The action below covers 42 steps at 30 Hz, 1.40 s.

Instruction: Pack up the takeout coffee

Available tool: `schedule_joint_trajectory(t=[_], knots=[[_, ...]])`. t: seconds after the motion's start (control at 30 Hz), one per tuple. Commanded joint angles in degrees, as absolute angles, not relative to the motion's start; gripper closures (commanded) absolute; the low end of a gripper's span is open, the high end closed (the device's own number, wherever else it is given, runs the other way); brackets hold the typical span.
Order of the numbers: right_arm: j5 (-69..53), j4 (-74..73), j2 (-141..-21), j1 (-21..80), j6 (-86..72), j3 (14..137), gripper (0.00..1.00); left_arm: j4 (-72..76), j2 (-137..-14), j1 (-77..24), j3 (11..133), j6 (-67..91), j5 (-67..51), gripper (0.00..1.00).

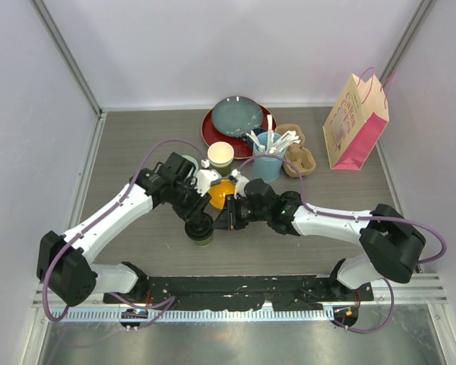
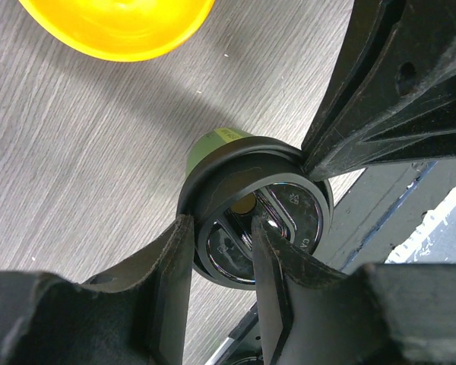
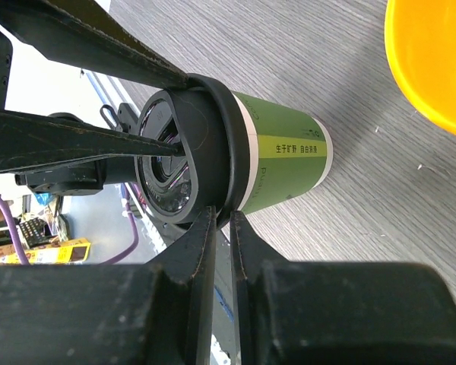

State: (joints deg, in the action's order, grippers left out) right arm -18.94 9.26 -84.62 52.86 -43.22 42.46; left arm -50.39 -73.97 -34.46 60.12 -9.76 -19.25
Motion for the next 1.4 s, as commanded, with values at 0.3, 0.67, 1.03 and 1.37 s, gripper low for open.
schedule_joint_trajectory(t=[0.3,0.67,1.03,1.37], knots=[[-7.8,-11.7,-85.1,54.4,-33.5,46.7,0.89,-53.5,-73.9,-34.7,62.3,-12.0,-22.5,0.60],[-10.1,-9.4,-79.5,55.4,-30.3,53.3,0.74,-53.6,-72.4,-33.0,64.7,-11.1,-24.1,0.55],[-12.3,-10.1,-79.9,56.6,-23.6,58.2,0.61,-55.1,-71.3,-31.2,65.9,-11.7,-23.6,0.53],[-11.4,-9.7,-79.3,58.2,-6.7,59.5,0.37,-57.6,-72.5,-28.1,67.8,-12.1,-24.9,0.57]])
